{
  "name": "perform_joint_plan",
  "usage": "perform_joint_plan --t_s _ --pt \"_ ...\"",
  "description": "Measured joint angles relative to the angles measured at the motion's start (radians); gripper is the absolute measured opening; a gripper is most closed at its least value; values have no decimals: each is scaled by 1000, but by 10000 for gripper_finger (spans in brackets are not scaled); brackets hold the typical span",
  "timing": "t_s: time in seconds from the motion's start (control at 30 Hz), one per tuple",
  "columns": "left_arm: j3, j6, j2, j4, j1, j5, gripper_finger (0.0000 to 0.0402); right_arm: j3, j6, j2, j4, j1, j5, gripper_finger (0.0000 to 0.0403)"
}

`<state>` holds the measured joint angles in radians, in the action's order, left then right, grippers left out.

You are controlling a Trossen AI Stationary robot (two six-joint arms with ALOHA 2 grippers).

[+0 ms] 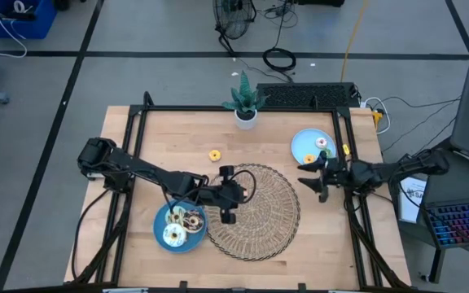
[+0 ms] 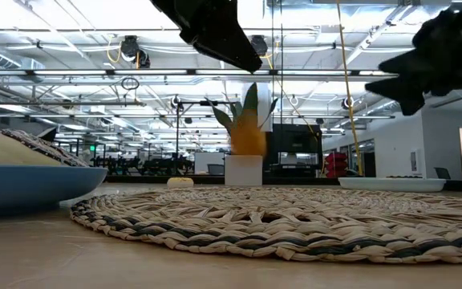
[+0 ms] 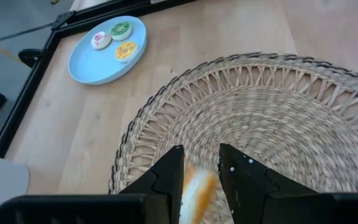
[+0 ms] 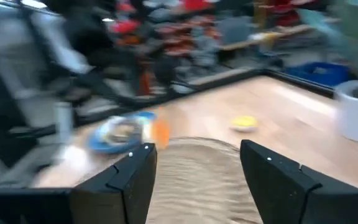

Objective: Pick & Place donuts
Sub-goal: Put the small orange donut on the light blue plate

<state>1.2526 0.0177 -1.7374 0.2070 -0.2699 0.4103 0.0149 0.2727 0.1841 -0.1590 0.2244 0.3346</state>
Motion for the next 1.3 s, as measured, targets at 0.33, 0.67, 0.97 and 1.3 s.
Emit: perform_joint_plan --t_s 0.33,0.67,0.97,1.3 --pt "0 6 0 -2 1 0 106 0 -1 475 -426 -6 62 219" --pt "0 6 0 2 1 16 106 100 -19 1033 -667 -127 58 219" --pt "-1 -5 0 51 1 44 106 424 -79 1352 -429 -349 -36 219" --pt "-1 -27 0 88 0 43 106 616 -228 1253 -52 -400 -151 267"
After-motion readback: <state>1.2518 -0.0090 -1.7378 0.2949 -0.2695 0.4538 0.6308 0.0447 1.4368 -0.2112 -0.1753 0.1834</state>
